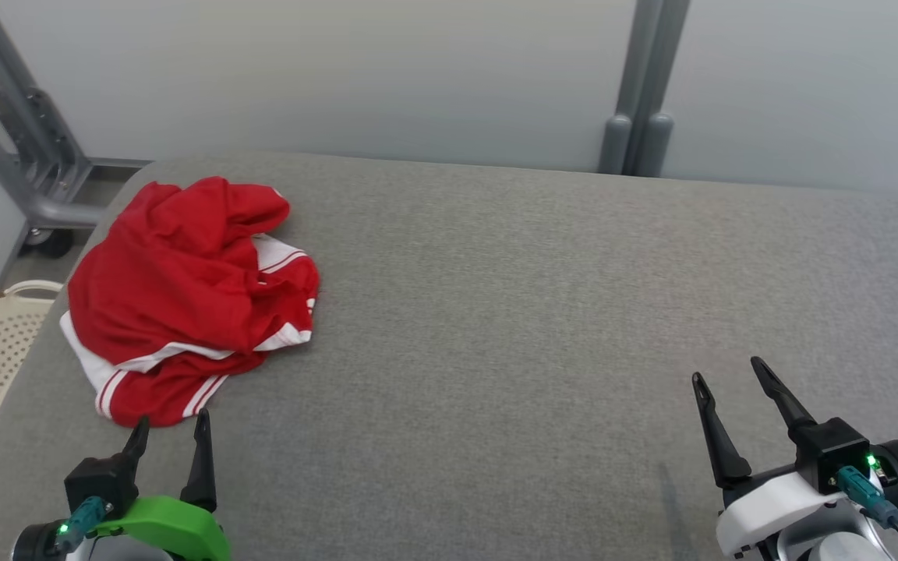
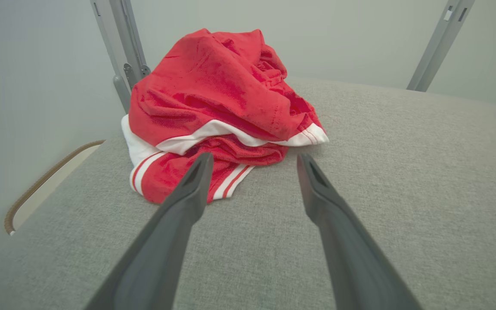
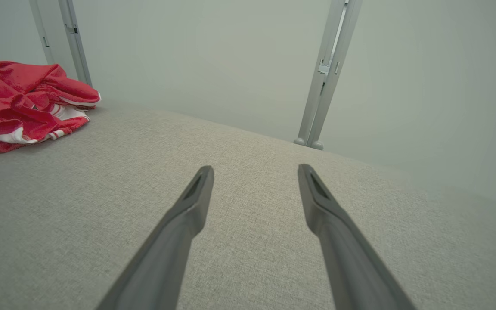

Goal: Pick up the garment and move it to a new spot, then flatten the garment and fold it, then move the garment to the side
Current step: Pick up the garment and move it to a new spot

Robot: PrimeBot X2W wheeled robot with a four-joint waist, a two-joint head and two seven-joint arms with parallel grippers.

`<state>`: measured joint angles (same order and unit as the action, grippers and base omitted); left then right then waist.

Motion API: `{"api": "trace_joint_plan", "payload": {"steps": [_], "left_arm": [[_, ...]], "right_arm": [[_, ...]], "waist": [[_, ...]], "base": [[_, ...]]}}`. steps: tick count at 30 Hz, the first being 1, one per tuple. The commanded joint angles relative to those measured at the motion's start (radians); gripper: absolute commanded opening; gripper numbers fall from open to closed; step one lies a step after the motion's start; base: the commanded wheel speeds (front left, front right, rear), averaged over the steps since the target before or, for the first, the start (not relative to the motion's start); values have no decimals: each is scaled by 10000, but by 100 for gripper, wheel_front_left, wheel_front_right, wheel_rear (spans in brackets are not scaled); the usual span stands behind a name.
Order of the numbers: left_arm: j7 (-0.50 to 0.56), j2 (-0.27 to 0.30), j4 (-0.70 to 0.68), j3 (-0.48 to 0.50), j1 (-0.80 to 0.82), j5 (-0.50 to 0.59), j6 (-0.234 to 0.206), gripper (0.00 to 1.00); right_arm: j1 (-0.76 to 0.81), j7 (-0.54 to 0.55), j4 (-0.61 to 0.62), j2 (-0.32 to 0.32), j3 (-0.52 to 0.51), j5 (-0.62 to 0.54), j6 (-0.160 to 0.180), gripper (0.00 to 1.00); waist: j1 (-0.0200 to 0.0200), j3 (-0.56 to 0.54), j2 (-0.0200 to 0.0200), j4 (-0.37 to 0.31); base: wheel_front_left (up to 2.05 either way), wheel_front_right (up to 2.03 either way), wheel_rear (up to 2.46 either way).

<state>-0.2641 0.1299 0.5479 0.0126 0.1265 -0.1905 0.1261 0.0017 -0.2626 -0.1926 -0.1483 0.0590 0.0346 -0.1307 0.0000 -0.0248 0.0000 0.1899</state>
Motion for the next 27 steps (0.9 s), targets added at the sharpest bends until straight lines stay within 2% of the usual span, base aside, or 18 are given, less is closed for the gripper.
{"api": "trace_joint_plan", "payload": {"steps": [1,6,13,20,27], "left_arm": [[-4,67,-45,77,-120,-38,-26,100],[-4,161,-78,461,-343,-133,-99,100],[-4,187,-263,960,-545,-235,-138,100],[-4,38,-410,1041,-507,-118,-109,100],[-4,-189,-588,1040,27,-371,-54,100]], "right_arm": [[-73,-36,-14,-9,36,30,-1,100],[-242,-35,-28,74,341,14,-1,100],[-325,-36,-35,144,585,62,-1,100],[-381,-36,-64,157,689,43,-1,100],[-578,-36,78,60,782,84,-1,100]], "waist": [[0,-90,0,931],[0,-87,0,1837],[0,-125,0,2530],[0,-81,0,2668],[0,414,0,2405]], "base": [[0,0,0],[0,0,0],[0,0,0],[0,0,0],[0,0,0]]}}
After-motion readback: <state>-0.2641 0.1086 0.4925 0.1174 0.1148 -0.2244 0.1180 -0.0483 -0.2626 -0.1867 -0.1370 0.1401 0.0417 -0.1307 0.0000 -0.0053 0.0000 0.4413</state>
